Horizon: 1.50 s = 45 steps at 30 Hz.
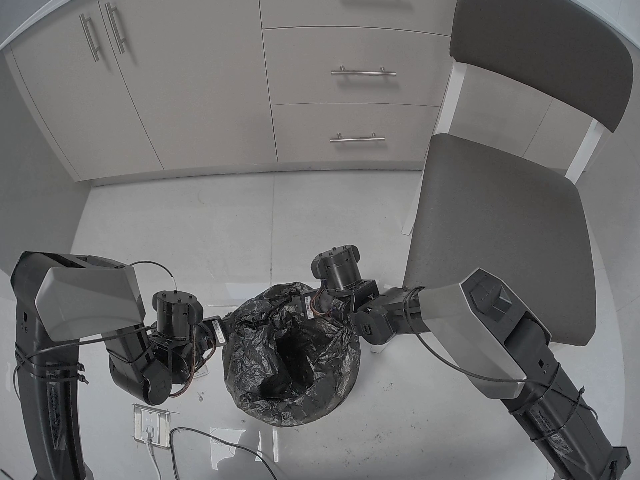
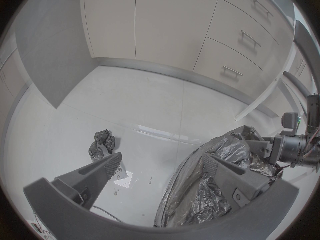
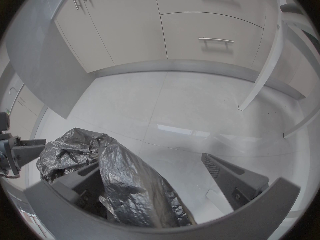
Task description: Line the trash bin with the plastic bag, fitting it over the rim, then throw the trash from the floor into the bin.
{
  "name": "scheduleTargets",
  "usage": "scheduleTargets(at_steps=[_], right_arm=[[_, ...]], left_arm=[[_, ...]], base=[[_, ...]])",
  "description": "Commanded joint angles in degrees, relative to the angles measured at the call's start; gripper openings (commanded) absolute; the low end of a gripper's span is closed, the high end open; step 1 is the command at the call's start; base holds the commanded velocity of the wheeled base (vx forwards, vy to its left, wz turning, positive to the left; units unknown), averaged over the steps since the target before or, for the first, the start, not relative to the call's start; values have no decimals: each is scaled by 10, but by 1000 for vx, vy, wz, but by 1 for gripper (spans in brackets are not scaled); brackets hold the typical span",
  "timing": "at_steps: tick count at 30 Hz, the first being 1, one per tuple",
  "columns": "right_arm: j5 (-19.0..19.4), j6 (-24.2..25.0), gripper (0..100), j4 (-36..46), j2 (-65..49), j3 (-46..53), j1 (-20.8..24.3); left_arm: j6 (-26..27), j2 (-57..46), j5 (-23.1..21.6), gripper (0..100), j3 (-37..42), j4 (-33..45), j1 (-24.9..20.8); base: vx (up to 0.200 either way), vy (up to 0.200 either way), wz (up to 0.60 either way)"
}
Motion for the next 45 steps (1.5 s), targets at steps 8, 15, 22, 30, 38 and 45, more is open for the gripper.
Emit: scheduleTargets(at_steps=[8, 15, 22, 30, 38, 45], right_arm=[[6, 3, 100, 54, -65, 0, 3], [24, 6, 100, 114, -134, 8, 32], [24, 3, 100, 116, -159, 63, 46], [21, 7, 100, 111, -169, 115, 51], [6, 12, 100, 77, -168, 169, 52], [5, 13, 100, 75, -167, 176, 51]], left_arm=[[-4, -56, -1, 100, 48, 0, -35], [-4, -56, -1, 100, 48, 0, -64], [0, -27, -8, 100, 47, 0, -65], [8, 19, -14, 100, 38, -1, -61], [66, 65, -10, 100, 13, -12, -49], [79, 69, -1, 100, 6, -14, -41]], base=[[0, 0, 0], [0, 0, 0], [0, 0, 0], [0, 0, 0], [0, 0, 0], [0, 0, 0]])
